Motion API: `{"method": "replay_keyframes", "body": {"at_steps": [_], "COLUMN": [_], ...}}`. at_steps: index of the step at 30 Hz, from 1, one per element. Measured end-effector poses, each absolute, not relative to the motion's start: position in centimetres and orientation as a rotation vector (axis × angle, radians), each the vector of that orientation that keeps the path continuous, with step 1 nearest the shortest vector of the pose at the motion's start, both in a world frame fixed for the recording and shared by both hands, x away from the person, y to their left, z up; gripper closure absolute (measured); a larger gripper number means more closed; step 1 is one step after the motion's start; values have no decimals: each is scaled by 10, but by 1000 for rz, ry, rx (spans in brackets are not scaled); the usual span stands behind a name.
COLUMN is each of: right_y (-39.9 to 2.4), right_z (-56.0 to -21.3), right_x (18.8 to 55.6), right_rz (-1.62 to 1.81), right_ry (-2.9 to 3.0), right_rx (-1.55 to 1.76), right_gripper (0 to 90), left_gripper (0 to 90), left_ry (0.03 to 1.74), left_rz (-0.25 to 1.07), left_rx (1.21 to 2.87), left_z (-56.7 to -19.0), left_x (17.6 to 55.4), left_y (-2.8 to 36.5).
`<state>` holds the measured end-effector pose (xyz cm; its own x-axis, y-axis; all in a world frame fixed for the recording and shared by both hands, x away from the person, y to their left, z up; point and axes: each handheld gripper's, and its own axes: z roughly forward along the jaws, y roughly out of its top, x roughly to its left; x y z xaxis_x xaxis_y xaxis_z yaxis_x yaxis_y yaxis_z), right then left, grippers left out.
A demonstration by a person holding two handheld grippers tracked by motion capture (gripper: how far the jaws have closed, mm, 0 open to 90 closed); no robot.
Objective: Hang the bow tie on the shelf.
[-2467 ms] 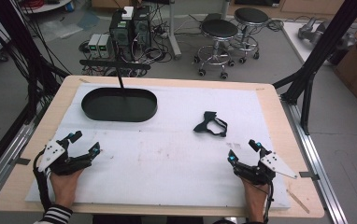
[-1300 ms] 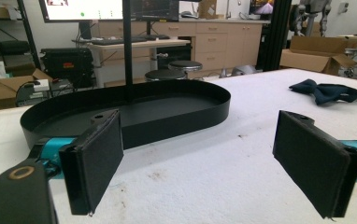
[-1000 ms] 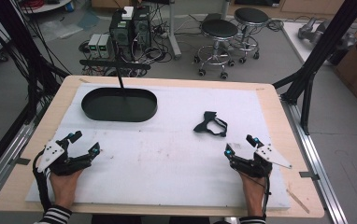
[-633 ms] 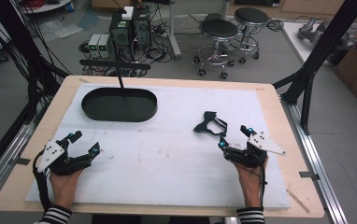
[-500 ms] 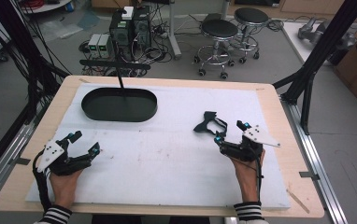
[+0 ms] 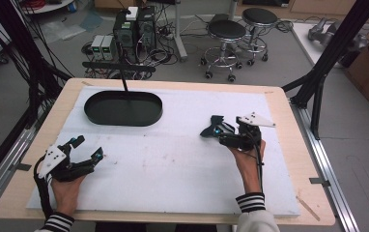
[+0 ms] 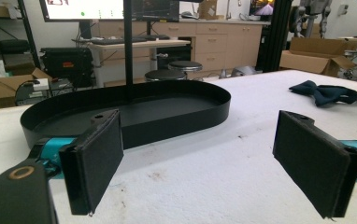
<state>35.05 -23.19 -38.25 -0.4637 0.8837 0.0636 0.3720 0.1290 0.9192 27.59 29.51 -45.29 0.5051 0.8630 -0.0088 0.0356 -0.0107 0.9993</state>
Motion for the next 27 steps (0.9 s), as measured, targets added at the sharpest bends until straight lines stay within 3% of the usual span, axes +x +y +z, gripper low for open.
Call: {"method": "replay_keyframes", "body": {"at_steps": [17,18,27], "right_y": [-198,-196,-197], "right_z": [-377,-380,-387], "right_x": [399,402,412], "right_rz": [1101,1079,1035], "right_ry": [2112,2124,2140], "right_rx": [1321,1336,1429], "right_gripper": [176,225,283], "left_gripper": [165,166,166], "left_ry": [831,831,829], "left_rz": [794,794,794], "left_rx": [1445,1445,1444], "left_z": [-453,-453,-453], "left_x": [276,276,276], "left_y": [295,295,295]}}
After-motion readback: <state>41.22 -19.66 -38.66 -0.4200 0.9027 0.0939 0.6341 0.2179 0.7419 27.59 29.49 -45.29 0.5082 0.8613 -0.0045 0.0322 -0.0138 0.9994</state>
